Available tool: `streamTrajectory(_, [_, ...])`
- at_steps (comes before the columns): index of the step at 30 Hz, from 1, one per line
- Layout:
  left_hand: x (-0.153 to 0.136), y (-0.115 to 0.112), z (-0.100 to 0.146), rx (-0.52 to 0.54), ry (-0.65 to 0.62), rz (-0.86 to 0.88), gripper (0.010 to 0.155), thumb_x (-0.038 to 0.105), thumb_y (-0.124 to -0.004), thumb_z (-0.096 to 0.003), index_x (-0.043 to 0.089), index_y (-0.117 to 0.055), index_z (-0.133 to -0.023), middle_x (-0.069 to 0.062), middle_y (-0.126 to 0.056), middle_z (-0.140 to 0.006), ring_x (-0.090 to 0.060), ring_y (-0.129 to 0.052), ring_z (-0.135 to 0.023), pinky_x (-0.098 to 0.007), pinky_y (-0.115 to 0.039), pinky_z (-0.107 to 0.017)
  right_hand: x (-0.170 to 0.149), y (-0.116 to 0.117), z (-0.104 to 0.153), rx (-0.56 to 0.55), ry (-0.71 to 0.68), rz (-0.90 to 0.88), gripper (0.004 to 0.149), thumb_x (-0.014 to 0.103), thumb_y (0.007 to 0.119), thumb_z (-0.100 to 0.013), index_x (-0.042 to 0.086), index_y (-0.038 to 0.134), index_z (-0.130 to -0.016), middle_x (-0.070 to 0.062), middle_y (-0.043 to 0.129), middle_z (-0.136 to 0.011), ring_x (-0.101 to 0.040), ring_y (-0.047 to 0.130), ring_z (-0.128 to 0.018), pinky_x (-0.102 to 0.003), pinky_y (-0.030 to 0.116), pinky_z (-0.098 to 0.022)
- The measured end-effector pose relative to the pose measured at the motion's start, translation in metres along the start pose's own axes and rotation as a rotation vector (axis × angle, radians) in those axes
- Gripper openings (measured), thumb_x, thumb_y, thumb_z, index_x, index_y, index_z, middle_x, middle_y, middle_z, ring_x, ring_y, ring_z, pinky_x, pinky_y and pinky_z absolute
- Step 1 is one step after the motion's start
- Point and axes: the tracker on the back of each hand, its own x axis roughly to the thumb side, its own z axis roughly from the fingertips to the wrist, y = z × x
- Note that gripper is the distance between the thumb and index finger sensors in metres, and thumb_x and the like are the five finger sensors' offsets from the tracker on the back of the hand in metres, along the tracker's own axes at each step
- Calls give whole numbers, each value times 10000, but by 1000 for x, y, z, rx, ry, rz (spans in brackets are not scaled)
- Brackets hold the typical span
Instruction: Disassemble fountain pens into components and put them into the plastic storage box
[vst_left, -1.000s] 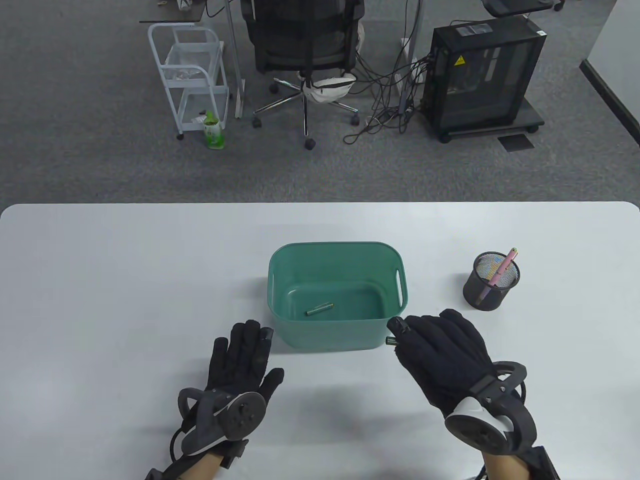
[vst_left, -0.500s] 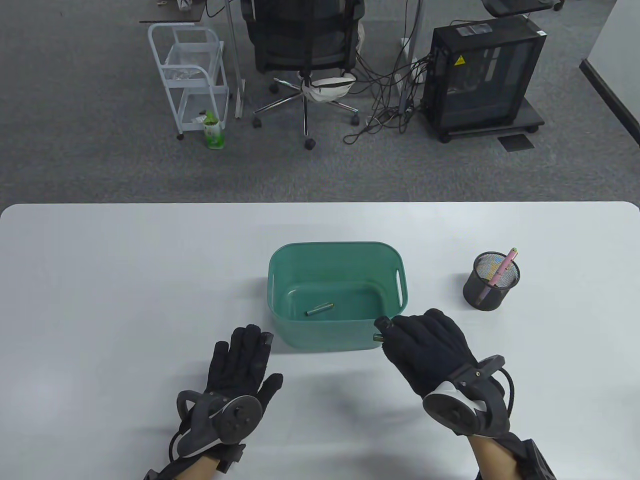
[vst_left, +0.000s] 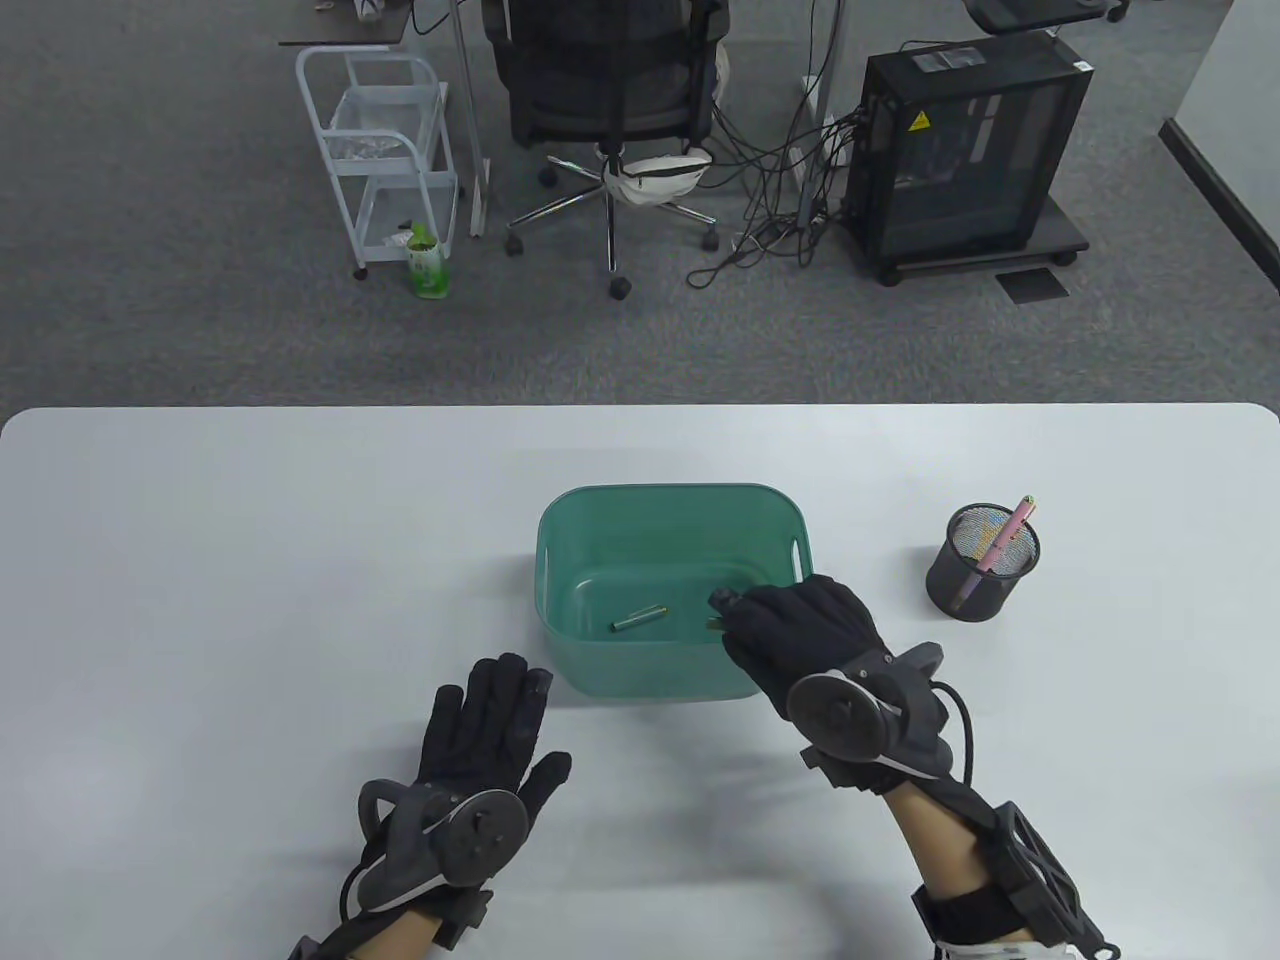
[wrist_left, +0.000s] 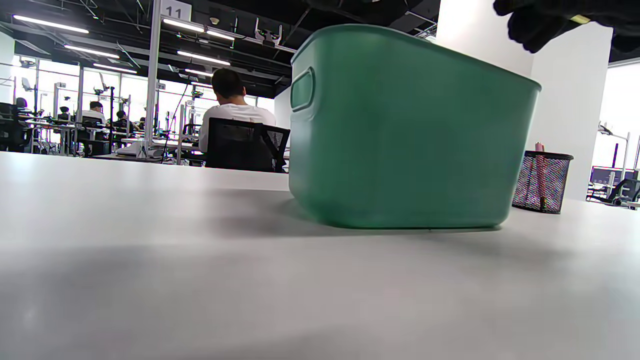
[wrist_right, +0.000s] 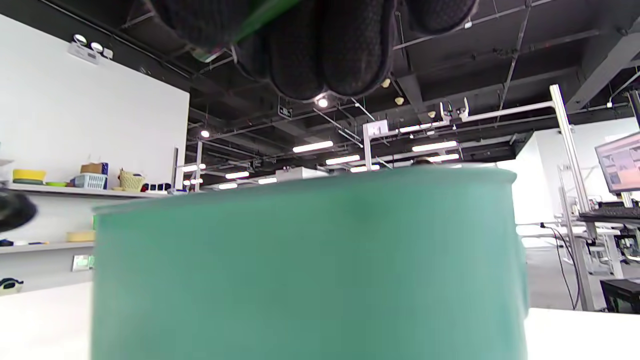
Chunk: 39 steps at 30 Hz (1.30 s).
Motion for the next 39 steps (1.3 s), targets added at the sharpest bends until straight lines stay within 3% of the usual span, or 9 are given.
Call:
streamTrajectory(14, [0, -1, 0, -4, -10, 6, 744, 531, -424, -679, 103, -305, -1275, -184, -308, -1341, -409, -294, -1222, -571, -206, -874, 0, 32, -50, 155, 58, -29, 442, 459, 739, -527, 340, 820, -945, 82, 861, -892, -120, 854, -808, -459, 597, -772])
streamTrajectory(28, [0, -1, 0, -15, -12, 6, 747, 535, -425, -678, 105, -303, -1276, -181, -312, -1341, -407, -296, -1222, -571, -208, -873, 1, 47, -50, 203, 51, 25, 443, 461, 734, -530, 341, 820, -948, 79, 861, -898, -123, 854, -814, -459, 597, -772])
streamTrajectory(39, [1, -2, 0, -22, -16, 2, 748, 536, -426, -678, 104, -304, -1275, -182, -313, -1340, -409, -298, -1221, -571, -209, -873, 1, 46, -42, 205, 7, 99, 595, 534, 660, -535, 330, 654, -1094, 16, 660, -1132, -195, 694, -1030, -475, 493, -829])
